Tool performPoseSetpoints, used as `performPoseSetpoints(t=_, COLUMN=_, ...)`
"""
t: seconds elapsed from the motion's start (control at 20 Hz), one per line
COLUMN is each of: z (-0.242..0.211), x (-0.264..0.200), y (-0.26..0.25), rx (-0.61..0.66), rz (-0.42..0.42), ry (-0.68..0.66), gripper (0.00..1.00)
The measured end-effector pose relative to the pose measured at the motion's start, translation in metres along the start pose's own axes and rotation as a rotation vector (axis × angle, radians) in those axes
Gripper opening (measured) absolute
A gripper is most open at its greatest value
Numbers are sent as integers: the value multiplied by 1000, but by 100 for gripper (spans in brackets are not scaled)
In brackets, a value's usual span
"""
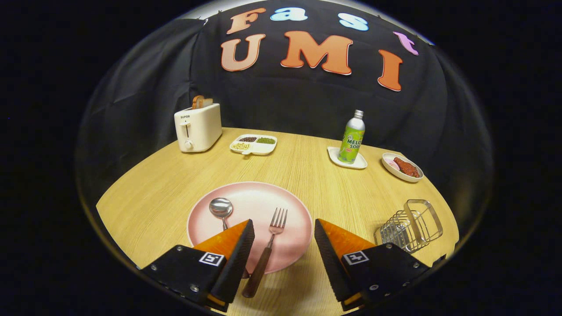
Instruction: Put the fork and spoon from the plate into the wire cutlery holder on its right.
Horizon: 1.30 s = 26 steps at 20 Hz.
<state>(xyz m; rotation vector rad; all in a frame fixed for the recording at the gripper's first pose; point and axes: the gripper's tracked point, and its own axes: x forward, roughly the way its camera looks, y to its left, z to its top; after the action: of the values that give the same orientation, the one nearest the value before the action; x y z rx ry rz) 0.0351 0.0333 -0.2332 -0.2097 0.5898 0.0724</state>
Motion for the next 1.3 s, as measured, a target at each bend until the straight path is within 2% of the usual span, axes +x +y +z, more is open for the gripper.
performPoseSetpoints(t=0.15, z=-10, x=2, y=5, rx=3, rz=20, ry=48, gripper=73)
performPoseSetpoints(t=0.35, z=-23, x=4, y=14, rx=-7, rz=40, ry=113, gripper=67)
performPoseSetpoints(t=0.7, z=-44, x=11, y=17, rx=35, rz=64, ry=235, gripper=47)
performPoseSetpoints(t=0.9, z=-46, x=14, y=18, rx=62, rz=72, ry=259, gripper=28)
performPoseSetpoints(t=0.95, z=-45, x=14, y=19, rx=76, rz=78, ry=257, gripper=17)
performPoseSetpoints(t=1.05, z=-44, x=15, y=21, rx=104, rz=97, ry=262, gripper=5)
performPoseSetpoints(t=1.3, z=-26, x=7, y=17, rx=108, rz=130, ry=222, gripper=3)
